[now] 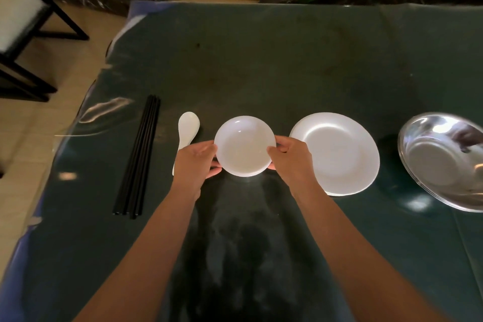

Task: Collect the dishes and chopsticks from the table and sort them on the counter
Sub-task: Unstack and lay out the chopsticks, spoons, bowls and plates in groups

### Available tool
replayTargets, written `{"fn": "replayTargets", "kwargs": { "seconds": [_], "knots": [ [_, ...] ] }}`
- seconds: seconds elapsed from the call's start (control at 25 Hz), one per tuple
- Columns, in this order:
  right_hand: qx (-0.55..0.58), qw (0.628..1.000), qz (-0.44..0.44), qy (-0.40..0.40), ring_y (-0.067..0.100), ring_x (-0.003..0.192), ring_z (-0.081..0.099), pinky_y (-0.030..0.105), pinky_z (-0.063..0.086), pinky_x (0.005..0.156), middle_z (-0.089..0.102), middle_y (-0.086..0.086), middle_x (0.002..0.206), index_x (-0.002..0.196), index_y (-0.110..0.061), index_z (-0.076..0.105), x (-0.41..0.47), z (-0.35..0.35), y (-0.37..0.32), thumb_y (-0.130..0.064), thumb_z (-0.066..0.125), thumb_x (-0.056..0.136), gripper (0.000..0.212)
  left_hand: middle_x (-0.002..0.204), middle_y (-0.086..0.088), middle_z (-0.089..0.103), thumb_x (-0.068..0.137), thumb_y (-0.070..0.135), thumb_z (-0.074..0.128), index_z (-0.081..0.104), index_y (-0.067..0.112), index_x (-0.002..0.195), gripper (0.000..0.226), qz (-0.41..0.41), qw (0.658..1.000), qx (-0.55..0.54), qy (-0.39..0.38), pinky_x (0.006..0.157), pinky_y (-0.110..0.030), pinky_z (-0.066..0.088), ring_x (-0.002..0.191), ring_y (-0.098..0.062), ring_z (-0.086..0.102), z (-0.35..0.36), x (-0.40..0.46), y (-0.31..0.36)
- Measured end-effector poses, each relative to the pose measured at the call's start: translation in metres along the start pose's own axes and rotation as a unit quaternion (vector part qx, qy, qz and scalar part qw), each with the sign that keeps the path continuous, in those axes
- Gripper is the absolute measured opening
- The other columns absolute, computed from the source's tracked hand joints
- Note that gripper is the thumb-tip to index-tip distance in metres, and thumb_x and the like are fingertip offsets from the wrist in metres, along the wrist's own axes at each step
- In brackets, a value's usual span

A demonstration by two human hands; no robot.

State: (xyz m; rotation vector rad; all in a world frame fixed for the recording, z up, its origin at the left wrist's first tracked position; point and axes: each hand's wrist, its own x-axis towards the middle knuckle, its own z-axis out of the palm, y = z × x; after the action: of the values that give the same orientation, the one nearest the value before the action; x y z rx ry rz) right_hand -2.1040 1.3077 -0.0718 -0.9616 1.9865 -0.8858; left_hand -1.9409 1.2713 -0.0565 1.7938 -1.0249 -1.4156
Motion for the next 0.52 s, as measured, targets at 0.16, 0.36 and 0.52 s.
{"fn": "replayTargets", "kwargs": {
  "seconds": [0.16, 0.36, 0.52],
  "knots": [
    [0.015, 1.0, 0.004, 0.0, 0.016, 0.086, 0.064, 0.036, 0.055, 0.084, 0.065, -0.007, 0.086, 0.107, -0.021, 0.067, 0.007, 0.005, -0.007, -0.015, 0.055, 0.084, 0.027, 0.07, 0.007, 0.069, 0.083, 0.011, 0.055, 0.063, 0.033, 0.065, 0.029, 0.013, 1.0, -0.019, 0.017, 0.055, -0.021, 0.055, 0.075, -0.015, 0.069, -0.002, 0.006, 0.002],
    [0.002, 1.0, 0.002, -0.018, 0.021, 0.091, 0.065, 0.038, 0.055, 0.087, 0.071, 0.001, 0.102, 0.112, -0.018, 0.065, 0.012, 0.004, -0.013, -0.017, 0.054, 0.086, 0.028, 0.073, 0.0, 0.069, 0.084, 0.014, 0.054, 0.067, 0.028, 0.067, 0.026, 0.029, 0.999, -0.008, 0.01, 0.073, -0.032, 0.059, 0.079, -0.016, 0.068, -0.003, 0.013, 0.002],
    [-0.145, 0.986, -0.073, 0.038, 0.021, 0.091, 0.064, 0.027, 0.046, 0.086, 0.067, 0.006, 0.112, 0.123, -0.017, 0.057, 0.014, -0.011, -0.023, -0.03, 0.06, 0.085, 0.04, 0.094, 0.019, 0.059, 0.086, 0.026, 0.058, 0.061, 0.021, 0.115, 0.029, 0.183, 0.97, 0.148, 0.055, 0.073, -0.005, 0.045, 0.078, 0.008, 0.06, -0.029, -0.003, -0.021]
  ]
}}
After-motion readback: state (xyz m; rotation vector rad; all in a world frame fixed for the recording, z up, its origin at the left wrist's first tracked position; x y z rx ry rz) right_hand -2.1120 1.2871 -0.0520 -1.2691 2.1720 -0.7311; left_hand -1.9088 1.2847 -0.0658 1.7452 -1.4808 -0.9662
